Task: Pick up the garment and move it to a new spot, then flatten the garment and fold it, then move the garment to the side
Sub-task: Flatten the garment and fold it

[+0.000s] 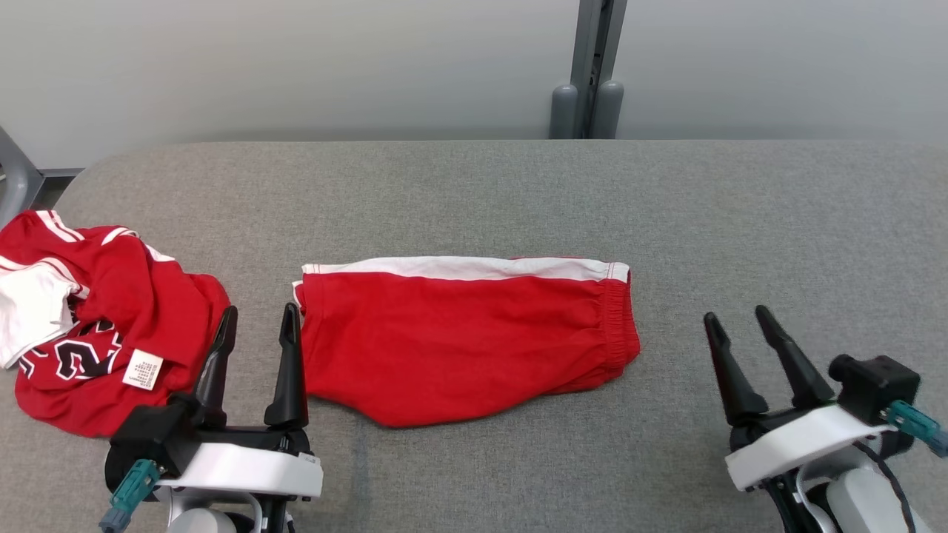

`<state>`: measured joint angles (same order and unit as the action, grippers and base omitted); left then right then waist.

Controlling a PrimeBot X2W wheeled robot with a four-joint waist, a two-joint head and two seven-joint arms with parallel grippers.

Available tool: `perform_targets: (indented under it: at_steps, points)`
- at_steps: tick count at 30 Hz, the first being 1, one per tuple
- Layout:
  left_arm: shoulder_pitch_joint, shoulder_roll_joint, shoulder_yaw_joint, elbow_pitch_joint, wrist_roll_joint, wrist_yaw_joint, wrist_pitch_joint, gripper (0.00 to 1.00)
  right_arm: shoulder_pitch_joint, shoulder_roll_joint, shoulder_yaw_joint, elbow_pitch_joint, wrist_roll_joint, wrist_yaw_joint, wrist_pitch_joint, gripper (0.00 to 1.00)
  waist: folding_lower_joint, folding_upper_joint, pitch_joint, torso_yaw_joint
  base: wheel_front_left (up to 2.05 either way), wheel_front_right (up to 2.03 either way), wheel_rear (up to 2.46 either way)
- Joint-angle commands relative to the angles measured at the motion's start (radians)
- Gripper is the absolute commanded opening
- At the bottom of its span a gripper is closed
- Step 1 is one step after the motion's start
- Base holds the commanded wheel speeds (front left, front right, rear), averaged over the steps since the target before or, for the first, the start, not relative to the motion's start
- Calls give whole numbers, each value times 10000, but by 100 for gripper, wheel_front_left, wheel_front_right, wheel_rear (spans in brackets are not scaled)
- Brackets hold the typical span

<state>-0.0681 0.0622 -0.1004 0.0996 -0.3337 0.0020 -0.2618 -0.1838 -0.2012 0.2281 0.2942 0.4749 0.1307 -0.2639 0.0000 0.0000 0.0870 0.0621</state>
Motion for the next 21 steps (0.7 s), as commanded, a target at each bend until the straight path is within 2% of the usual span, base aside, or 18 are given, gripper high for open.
perform_targets:
  at_steps: [1,7,11,21]
  points:
    - [56,-3,90,61,120,-99,-43,100,-264,-144,309,207,175,1,161,100,0,0,-9,10,0,0,0]
    - [-235,-90,92,199,237,-353,-44,100,-1729,-341,1620,1359,1290,1,1338,100,0,0,110,235,0,0,0]
    - [-315,-99,-149,283,-63,-319,-44,100,-2623,-441,2098,2434,1621,3,1871,100,0,0,189,602,0,0,0]
    - [-397,-105,-414,265,-326,-121,-42,100,-3627,-449,2364,4852,2556,1,2571,100,0,0,486,1519,0,0,0]
